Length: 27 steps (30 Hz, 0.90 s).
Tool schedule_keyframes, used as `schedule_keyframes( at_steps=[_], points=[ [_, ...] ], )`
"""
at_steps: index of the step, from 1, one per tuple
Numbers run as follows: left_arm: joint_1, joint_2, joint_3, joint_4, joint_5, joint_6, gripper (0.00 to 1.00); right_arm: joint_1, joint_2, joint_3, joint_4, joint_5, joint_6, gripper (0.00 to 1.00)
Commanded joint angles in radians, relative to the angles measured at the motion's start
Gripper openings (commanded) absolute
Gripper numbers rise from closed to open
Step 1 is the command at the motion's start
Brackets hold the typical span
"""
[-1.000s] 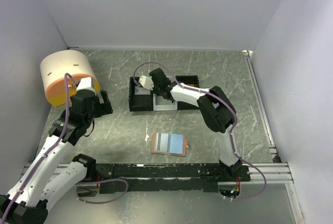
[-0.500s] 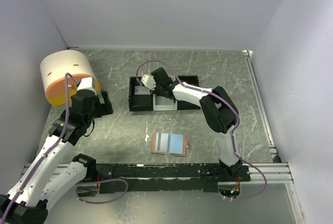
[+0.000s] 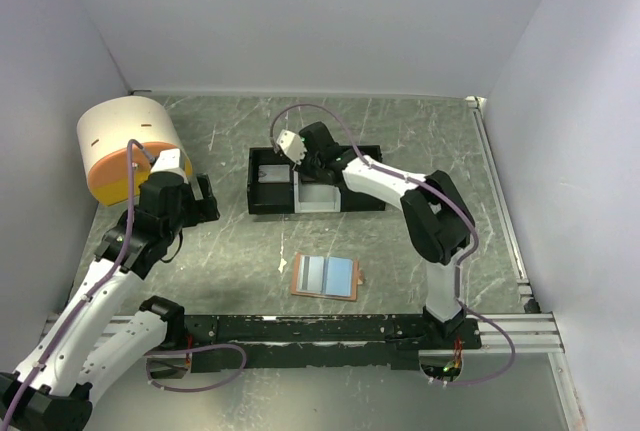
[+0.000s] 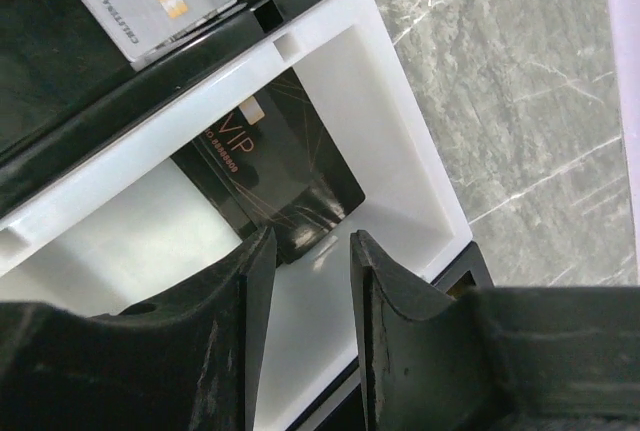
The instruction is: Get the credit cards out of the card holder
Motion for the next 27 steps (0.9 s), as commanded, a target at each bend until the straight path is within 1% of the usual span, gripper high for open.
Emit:
schedule_keyframes(
  at_steps=[1, 4, 7, 12, 14, 16, 17, 20, 25, 27],
  points=[
    [0.007, -0.002, 0.0, 0.008, 0.016, 0.013, 1.0, -0.002, -0.087, -0.042, 0.068, -0.06, 0.081, 0.36],
    [0.007, -0.003, -0.003, 0.014, 0.021, 0.016, 1.0, -0.002, -0.167, -0.091, 0.161, -0.105, 0.163, 0.37],
    [0.007, 0.004, -0.002, 0.014, 0.023, 0.018, 1.0, -0.002, -0.272, -0.149, 0.26, -0.103, 0.271, 0.38],
    [0.007, 0.02, 0.003, 0.008, 0.02, 0.015, 1.0, -0.003, -0.472, -0.328, 0.43, -0.073, 0.452, 0.4],
    [0.007, 0.021, 0.004, 0.007, 0.019, 0.013, 1.0, -0.004, -0.559, -0.417, 0.488, -0.085, 0.533, 0.46],
    [0.007, 0.018, 0.002, 0.009, 0.018, 0.014, 1.0, -0.004, -0.638, -0.505, 0.51, -0.11, 0.63, 0.53],
    [0.007, 0.016, 0.003, 0.009, 0.019, 0.015, 1.0, -0.004, -0.675, -0.539, 0.502, -0.141, 0.674, 0.55],
    [0.007, 0.012, -0.003, 0.014, 0.025, 0.014, 1.0, -0.004, -0.755, -0.608, 0.439, -0.223, 0.82, 0.57],
    [0.007, 0.014, -0.002, 0.021, 0.045, 0.02, 1.0, -0.002, -0.816, -0.681, 0.312, -0.297, 1.053, 0.56],
    [0.007, 0.015, -0.002, 0.019, 0.044, 0.018, 1.0, -0.002, -0.834, -0.712, 0.273, -0.345, 1.091, 0.55]
  ],
)
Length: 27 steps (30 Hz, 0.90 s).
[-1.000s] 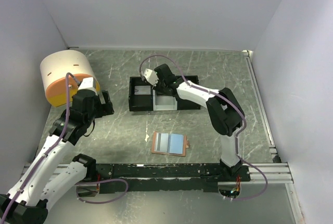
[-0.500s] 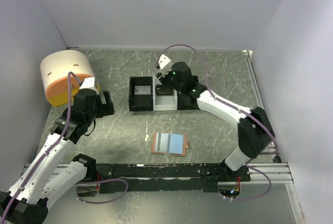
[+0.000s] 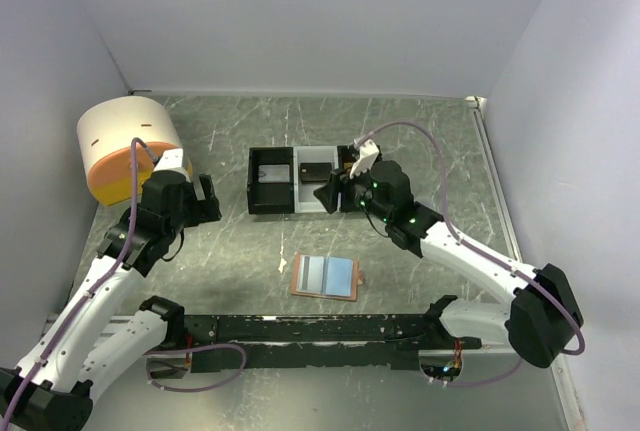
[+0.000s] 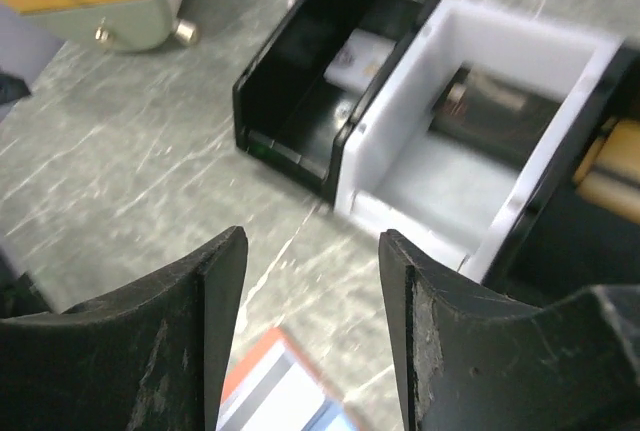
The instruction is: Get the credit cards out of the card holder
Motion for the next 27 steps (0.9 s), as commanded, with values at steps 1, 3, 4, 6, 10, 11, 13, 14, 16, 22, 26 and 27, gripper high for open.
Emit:
schedule_keyframes(
  at_steps=[1, 3, 4, 6, 10, 11, 13, 14, 16, 22, 26, 27],
  points=[
    [0.005, -0.004, -0.001, 0.017, 0.021, 0.014, 1.0, -0.002, -0.047, -0.062, -0.121, -0.106, 0.226, 0.55],
    [0.005, -0.005, -0.001, 0.017, 0.02, 0.014, 1.0, -0.001, -0.076, -0.113, -0.128, -0.116, 0.287, 0.54],
    [0.005, -0.005, -0.002, 0.017, 0.019, 0.015, 1.0, -0.002, -0.093, -0.139, -0.123, -0.116, 0.319, 0.54],
    [0.005, -0.007, 0.001, 0.016, 0.019, 0.014, 1.0, -0.002, -0.123, -0.19, -0.115, -0.105, 0.388, 0.54],
    [0.005, -0.014, -0.005, 0.028, 0.04, 0.018, 1.0, -0.002, -0.154, -0.254, -0.129, -0.089, 0.479, 0.53],
    [0.005, -0.014, -0.006, 0.033, 0.054, 0.021, 1.0, -0.003, -0.155, -0.257, -0.141, -0.091, 0.494, 0.53],
    [0.005, -0.015, -0.007, 0.042, 0.093, 0.029, 1.0, -0.002, -0.151, -0.255, -0.177, -0.088, 0.507, 0.52],
    [0.005, -0.016, -0.01, 0.049, 0.116, 0.031, 1.0, -0.002, -0.148, -0.255, -0.195, -0.078, 0.52, 0.51],
    [0.005, -0.02, -0.019, 0.069, 0.173, 0.042, 1.0, -0.002, -0.138, -0.268, -0.205, -0.07, 0.561, 0.5],
    [0.006, -0.021, -0.017, 0.14, 0.507, -0.025, 1.0, -0.002, -0.11, -0.35, -0.112, -0.116, 0.666, 0.5],
    [0.004, -0.052, -0.181, 0.575, 0.904, -0.302, 0.99, -0.002, -0.087, -0.393, -0.028, -0.155, 0.697, 0.5],
    [0.001, -0.047, -0.231, 0.641, 0.934, -0.347, 0.99, -0.002, -0.083, -0.395, -0.024, -0.159, 0.693, 0.5]
  ],
)
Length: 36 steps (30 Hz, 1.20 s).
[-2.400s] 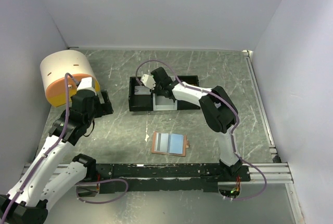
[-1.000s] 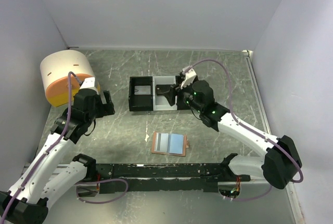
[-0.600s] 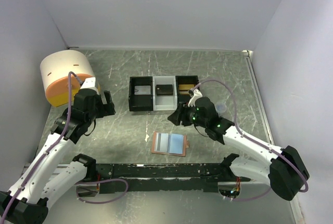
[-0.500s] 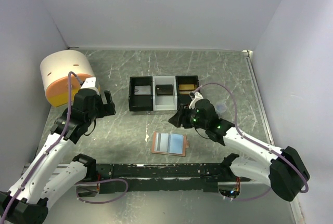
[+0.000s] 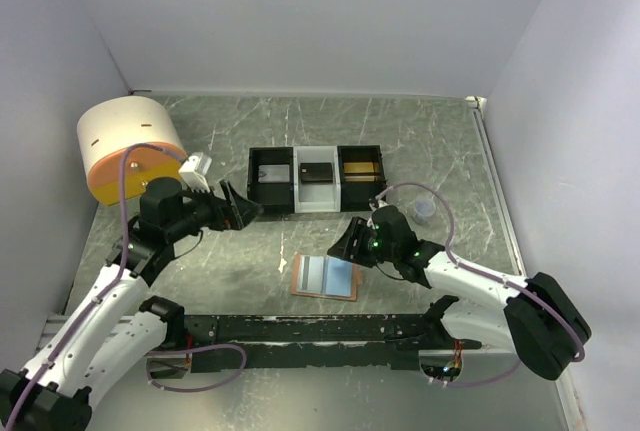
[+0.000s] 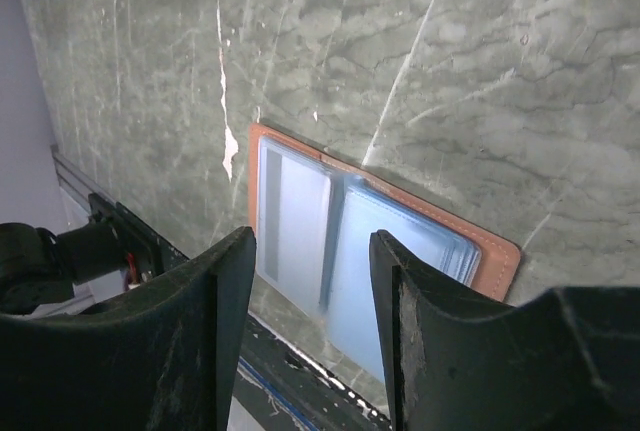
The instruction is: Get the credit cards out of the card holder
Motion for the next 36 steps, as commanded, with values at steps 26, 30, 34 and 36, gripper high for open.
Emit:
schedule_keyframes(
  at_steps=[26, 30, 34, 36],
  points=[
    [-0.392, 0.224, -0.264, 0.338, 0.0, -0.334, 0.7, 0.019, 0.151, -0.103, 0.241, -0.197, 0.04, 0.38],
    [-0.422, 0.21, -0.289, 0.36, -0.003, -0.35, 0.69, 0.025, 0.247, -0.128, 0.318, -0.209, 0.015, 0.35],
    [-0.449, 0.19, -0.3, 0.325, -0.044, -0.371, 0.68, 0.037, 0.309, -0.094, 0.3, -0.146, -0.021, 0.29],
    [-0.457, 0.169, -0.305, 0.306, -0.066, -0.382, 0.68, 0.044, 0.325, -0.054, 0.239, -0.107, -0.048, 0.25]
  ],
)
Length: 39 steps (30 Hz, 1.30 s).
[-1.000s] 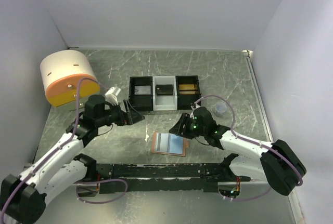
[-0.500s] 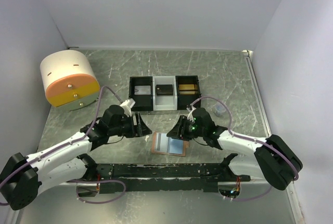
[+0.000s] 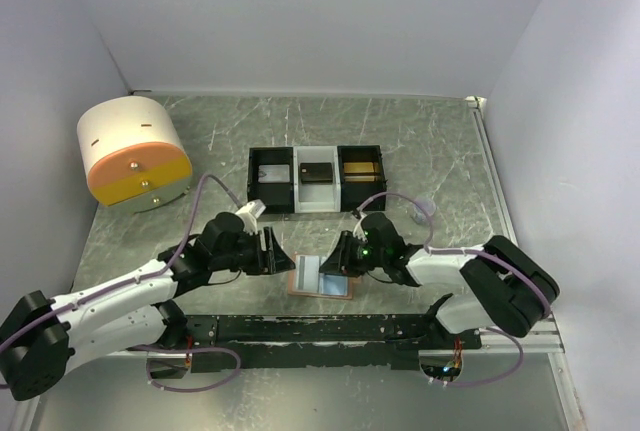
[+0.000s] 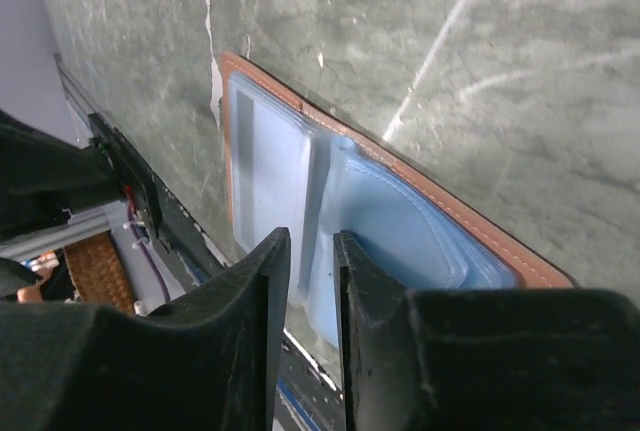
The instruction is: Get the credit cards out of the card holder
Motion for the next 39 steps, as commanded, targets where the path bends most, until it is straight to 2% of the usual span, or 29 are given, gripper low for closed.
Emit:
schedule_keyframes(
  at_steps=[1, 5, 9, 15, 19, 24, 29, 33, 39],
  points=[
    [-0.021, -0.053, -0.013, -0.013, -0.064, -0.031, 0.68, 0.022, 0.053, 0.055, -0.125, 0.117, -0.082, 0.24],
    [-0.024, -0.087, -0.009, -0.061, -0.102, -0.036, 0.66, 0.041, 0.056, 0.083, -0.136, 0.101, -0.086, 0.21],
    [-0.025, -0.103, -0.002, -0.1, -0.13, -0.038, 0.65, 0.111, -0.031, 0.142, -0.245, 0.2, -0.096, 0.24],
    [-0.026, -0.158, 0.02, -0.178, -0.247, -0.074, 0.76, 0.141, -0.087, 0.176, -0.262, 0.206, -0.111, 0.27],
    [-0.027, -0.197, 0.03, -0.223, -0.295, -0.072, 0.79, 0.18, -0.044, 0.21, -0.26, 0.211, -0.098, 0.29],
    [-0.026, -0.221, 0.023, -0.239, -0.296, -0.086, 0.79, 0.198, 0.027, 0.171, -0.164, 0.236, 0.0, 0.28],
    [-0.026, -0.253, 0.019, -0.249, -0.299, -0.099, 0.85, 0.196, 0.074, 0.181, -0.196, 0.294, 0.02, 0.27],
    [-0.026, -0.263, 0.02, -0.246, -0.289, -0.087, 0.86, 0.197, 0.126, 0.244, -0.233, 0.252, -0.014, 0.23],
    [-0.027, -0.241, 0.044, -0.252, -0.286, -0.066, 0.85, 0.195, 0.099, 0.249, -0.274, 0.308, -0.023, 0.24]
  ],
)
